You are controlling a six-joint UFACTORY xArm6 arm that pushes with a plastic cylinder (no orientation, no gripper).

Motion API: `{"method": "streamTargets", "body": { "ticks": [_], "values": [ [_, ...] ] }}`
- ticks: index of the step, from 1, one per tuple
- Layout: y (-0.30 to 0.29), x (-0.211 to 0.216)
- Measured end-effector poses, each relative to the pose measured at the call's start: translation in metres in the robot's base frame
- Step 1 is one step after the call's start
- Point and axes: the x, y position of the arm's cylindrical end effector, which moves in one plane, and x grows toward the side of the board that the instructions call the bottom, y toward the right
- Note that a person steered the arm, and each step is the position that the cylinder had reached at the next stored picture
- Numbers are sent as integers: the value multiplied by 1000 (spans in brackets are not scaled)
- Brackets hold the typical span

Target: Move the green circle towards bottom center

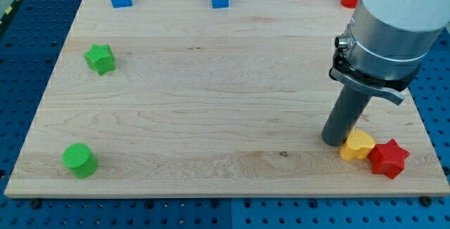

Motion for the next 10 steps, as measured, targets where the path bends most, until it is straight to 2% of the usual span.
{"method": "streamTargets", "body": {
  "ticks": [1,3,4,5,6,7,8,9,10],
  "values": [
    [-32,4],
    [-266,-39],
    [-382,-44],
    [-452,-14],
    [-453,13],
    [-434,20],
    [-393,41],
    [-350,43],
    [-343,27]
  ]
}}
